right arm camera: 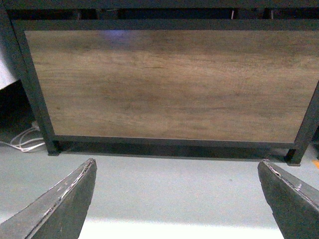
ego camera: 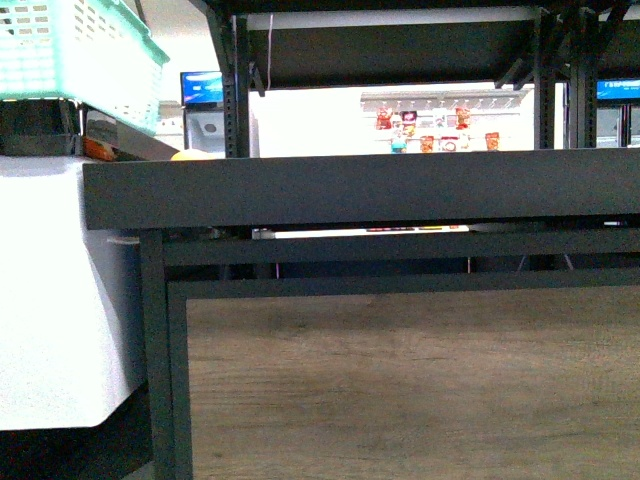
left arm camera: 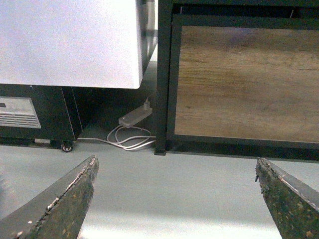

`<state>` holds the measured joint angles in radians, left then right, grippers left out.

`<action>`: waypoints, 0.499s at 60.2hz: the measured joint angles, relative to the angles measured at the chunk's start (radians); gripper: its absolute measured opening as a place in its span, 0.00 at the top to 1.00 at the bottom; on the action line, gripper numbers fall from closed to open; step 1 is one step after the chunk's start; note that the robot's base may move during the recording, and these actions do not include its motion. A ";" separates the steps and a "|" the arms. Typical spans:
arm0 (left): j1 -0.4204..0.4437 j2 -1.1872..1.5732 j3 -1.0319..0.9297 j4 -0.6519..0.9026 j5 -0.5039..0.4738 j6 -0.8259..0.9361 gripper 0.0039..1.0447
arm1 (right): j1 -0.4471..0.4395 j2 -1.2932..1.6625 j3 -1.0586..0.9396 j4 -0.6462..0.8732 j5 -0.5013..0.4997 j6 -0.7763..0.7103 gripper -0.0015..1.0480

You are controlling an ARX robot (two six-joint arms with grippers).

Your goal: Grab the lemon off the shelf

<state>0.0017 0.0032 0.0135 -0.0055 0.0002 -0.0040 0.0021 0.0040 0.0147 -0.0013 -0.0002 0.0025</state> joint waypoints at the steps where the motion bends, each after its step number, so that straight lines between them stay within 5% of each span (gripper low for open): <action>1: 0.000 0.000 0.000 0.000 0.000 0.000 0.08 | 0.000 0.000 0.000 0.000 0.000 0.000 0.07; 30: 0.000 0.000 0.000 0.000 0.000 0.000 0.08 | 0.000 0.000 0.000 0.000 0.000 0.000 0.07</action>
<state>0.0017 0.0032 0.0135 -0.0055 0.0002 -0.0040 0.0021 0.0040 0.0147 -0.0013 -0.0002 0.0025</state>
